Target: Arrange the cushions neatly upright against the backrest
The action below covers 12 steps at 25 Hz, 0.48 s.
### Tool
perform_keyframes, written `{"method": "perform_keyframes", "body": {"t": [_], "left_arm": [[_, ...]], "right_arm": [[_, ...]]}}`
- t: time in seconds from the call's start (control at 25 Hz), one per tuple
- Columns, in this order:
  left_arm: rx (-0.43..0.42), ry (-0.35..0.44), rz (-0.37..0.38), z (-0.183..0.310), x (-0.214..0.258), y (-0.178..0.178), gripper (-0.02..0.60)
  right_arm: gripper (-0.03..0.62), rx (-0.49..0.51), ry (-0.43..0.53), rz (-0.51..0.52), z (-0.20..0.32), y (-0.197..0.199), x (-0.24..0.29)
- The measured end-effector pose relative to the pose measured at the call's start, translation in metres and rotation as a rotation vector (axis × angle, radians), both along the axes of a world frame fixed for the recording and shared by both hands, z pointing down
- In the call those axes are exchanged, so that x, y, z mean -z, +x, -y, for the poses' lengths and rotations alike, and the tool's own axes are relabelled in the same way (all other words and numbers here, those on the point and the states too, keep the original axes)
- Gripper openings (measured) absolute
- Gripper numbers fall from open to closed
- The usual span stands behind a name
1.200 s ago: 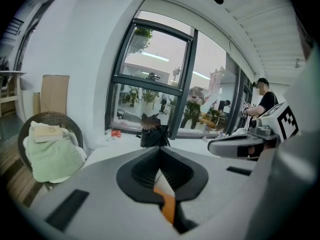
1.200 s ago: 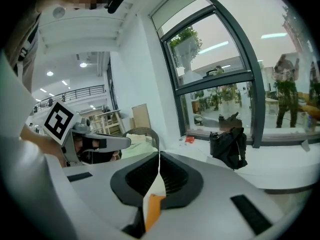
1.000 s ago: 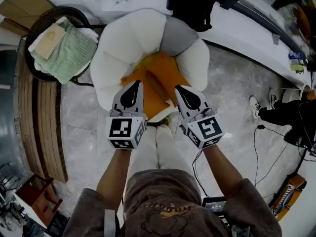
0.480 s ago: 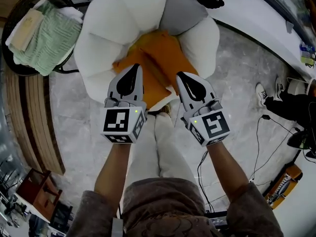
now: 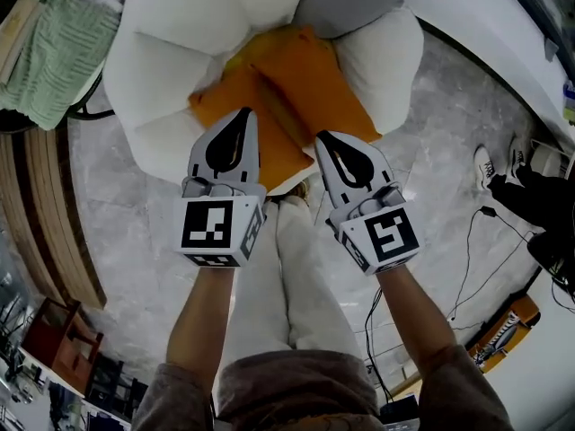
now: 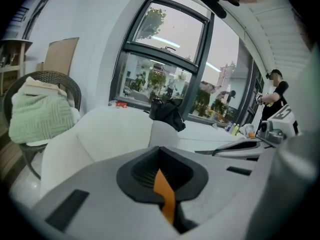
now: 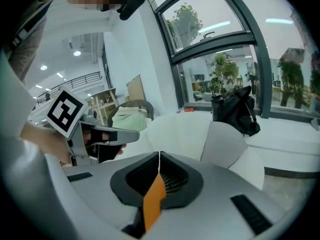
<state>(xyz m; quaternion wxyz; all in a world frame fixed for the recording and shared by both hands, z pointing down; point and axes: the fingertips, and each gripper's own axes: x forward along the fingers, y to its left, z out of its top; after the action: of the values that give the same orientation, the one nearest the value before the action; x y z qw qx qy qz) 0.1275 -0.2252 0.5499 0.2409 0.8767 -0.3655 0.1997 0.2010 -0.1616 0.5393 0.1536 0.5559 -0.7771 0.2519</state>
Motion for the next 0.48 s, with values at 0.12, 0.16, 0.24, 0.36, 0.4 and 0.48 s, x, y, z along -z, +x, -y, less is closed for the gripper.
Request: {"method": "perform_keyframes", "body": {"t": [0.12,0.16,0.24,0.36,0.4,0.48], "left_arm": [[0.007,-0.02,0.011,-0.002,-0.021,-0.003,0.005],[0.007,-0.027,0.014,-0.003,-0.026,-0.004,0.005],[0.005,-0.042,0.017,-0.005,-0.032,-0.005,0.005],[0.001,-0.06,0.017,-0.009,-0.036,-0.003,0.005],[-0.001,-0.063,0.018,-0.009,-0.037,-0.002,0.005],[-0.004,-0.067,0.018,-0.01,-0.037,0.0,0.005]], "right_arm": [[0.021,0.003,-0.026,-0.018,-0.001,0.001,-0.021],[0.022,0.002,-0.033,-0.027,0.001,0.002,-0.026],[0.023,-0.002,-0.044,-0.045,0.006,0.006,-0.036],[0.023,-0.008,-0.077,-0.064,0.019,0.016,-0.053],[0.023,-0.014,-0.091,-0.071,0.023,0.021,-0.061],[0.025,-0.028,-0.128,-0.086,0.032,0.03,-0.077]]}}
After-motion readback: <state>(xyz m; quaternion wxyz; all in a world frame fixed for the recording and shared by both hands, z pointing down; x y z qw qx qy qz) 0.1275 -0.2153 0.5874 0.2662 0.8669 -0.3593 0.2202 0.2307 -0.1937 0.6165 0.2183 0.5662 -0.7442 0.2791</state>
